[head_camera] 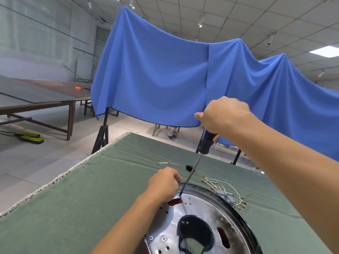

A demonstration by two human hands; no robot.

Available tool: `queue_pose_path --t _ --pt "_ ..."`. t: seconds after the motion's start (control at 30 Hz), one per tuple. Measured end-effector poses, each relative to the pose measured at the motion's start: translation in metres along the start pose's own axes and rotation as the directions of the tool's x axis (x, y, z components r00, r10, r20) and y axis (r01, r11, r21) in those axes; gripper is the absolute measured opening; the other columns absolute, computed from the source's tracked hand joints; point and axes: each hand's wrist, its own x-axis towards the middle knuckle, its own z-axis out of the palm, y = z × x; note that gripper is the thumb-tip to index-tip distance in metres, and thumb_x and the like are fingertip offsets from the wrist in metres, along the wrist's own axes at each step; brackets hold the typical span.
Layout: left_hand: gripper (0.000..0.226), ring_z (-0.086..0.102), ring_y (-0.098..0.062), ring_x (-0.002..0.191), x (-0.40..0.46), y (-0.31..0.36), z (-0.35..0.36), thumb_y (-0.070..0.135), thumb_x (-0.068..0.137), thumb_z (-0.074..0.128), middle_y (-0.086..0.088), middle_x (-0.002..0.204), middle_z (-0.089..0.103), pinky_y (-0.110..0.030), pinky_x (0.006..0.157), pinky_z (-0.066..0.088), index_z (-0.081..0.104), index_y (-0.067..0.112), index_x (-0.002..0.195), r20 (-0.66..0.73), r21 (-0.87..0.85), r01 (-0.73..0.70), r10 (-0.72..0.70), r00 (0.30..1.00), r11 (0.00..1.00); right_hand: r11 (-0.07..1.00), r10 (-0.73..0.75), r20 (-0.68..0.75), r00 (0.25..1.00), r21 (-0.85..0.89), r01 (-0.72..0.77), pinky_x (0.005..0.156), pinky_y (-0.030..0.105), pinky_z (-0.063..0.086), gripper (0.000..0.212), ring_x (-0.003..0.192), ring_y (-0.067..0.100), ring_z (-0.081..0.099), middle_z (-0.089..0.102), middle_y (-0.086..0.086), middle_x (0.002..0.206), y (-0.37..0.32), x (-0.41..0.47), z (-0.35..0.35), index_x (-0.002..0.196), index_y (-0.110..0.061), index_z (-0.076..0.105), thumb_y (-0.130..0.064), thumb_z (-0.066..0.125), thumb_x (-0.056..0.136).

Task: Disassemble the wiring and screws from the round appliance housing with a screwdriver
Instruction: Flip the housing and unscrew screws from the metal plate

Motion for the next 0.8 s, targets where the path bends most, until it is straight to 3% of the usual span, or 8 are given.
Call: queue_pose_path --t 0.1,0.2,0.27,0.43,0.5,0.67,0.73,0.8 --pt "0.041 0.058 -0.023 0.107 0.000 -0.001 0.000 0.002 0.087 0.038 -0.003 0.119 0.063 -0.036 0.090 0.048 0.066 0.023 0.108 0.003 0.011 -0.002 0.002 1.000 1.000 0.999 -0.034 0.051 0.998 0.009 0.034 0.047 0.024 0.027 0.026 0.052 0.018 0.043 0.048 0.003 0.066 0.007 0.001 -0.001 0.068 -0.012 0.046 -0.019 0.049 0.093" --pt "0.041 0.059 -0.023 0.104 -0.001 0.000 0.000 0.003 0.087 0.038 -0.003 0.116 0.064 -0.035 0.087 0.049 0.066 0.024 0.108 0.002 0.022 -0.001 0.001 1.000 1.000 0.914 -0.223 0.134 0.966 0.374 0.159 0.051 0.025 0.048 0.006 0.049 0.017 0.056 0.060 0.003 0.072 0.011 0.002 -0.005 0.083 -0.013 0.055 -0.014 0.056 0.088" --pt "0.042 0.059 -0.024 0.101 -0.002 0.002 -0.001 0.003 0.087 0.037 -0.002 0.115 0.065 -0.035 0.086 0.049 0.066 0.025 0.108 -0.001 0.027 -0.002 0.002 1.000 1.000 0.809 -0.302 0.164 0.939 0.564 0.162 0.054 0.026 0.051 0.020 0.064 0.015 0.056 0.057 0.000 0.090 0.012 0.001 -0.005 0.097 -0.021 0.052 -0.010 0.062 0.083" --pt "0.042 0.059 -0.023 0.104 -0.003 0.003 -0.001 0.003 0.088 0.037 -0.002 0.119 0.064 -0.036 0.088 0.050 0.066 0.025 0.109 -0.006 0.034 -0.005 0.005 1.000 0.999 0.912 -0.089 0.071 0.994 0.407 0.053 0.056 0.029 0.050 0.039 0.066 0.023 0.065 0.062 0.001 0.082 0.013 0.000 0.006 0.086 -0.017 0.054 -0.056 0.053 0.088" --pt "0.042 0.058 -0.023 0.106 -0.004 0.003 -0.001 0.003 0.088 0.037 -0.002 0.119 0.063 -0.035 0.088 0.049 0.065 0.024 0.111 -0.008 0.036 -0.006 0.006 1.000 0.999 0.955 -0.045 -0.007 0.999 0.292 0.045 0.051 0.025 0.040 0.036 0.061 0.025 0.062 0.059 0.005 0.072 0.015 0.002 0.008 0.078 -0.010 0.052 -0.039 0.043 0.097" --pt "0.040 0.057 -0.020 0.108 -0.003 0.002 0.000 0.003 0.087 0.038 0.000 0.115 0.065 -0.035 0.093 0.047 0.065 0.024 0.107 -0.020 -0.007 0.004 -0.004 1.000 1.000 0.743 -0.230 0.283 0.931 0.669 -0.020 0.068 0.040 0.061 0.012 0.095 0.033 0.068 0.064 0.018 0.107 0.029 0.007 -0.013 0.097 -0.004 0.057 -0.002 0.050 0.087" --pt "0.039 0.057 -0.020 0.108 -0.003 0.002 0.000 0.003 0.088 0.038 0.000 0.115 0.065 -0.035 0.093 0.047 0.065 0.024 0.107 -0.021 -0.009 0.002 -0.002 1.000 1.000 0.762 -0.237 0.274 0.932 0.648 0.004 0.066 0.040 0.061 0.014 0.092 0.027 0.065 0.063 0.012 0.104 0.030 0.004 -0.012 0.097 -0.009 0.058 -0.009 0.058 0.084" --pt "0.039 0.057 -0.021 0.108 -0.003 0.002 0.000 0.003 0.088 0.038 -0.001 0.116 0.065 -0.035 0.092 0.047 0.065 0.024 0.108 -0.018 0.003 -0.001 0.001 1.000 1.000 0.918 -0.135 0.236 0.962 0.395 0.032 0.058 0.034 0.057 0.023 0.074 0.022 0.063 0.064 0.006 0.090 0.025 -0.002 -0.003 0.089 -0.013 0.058 -0.036 0.060 0.087"
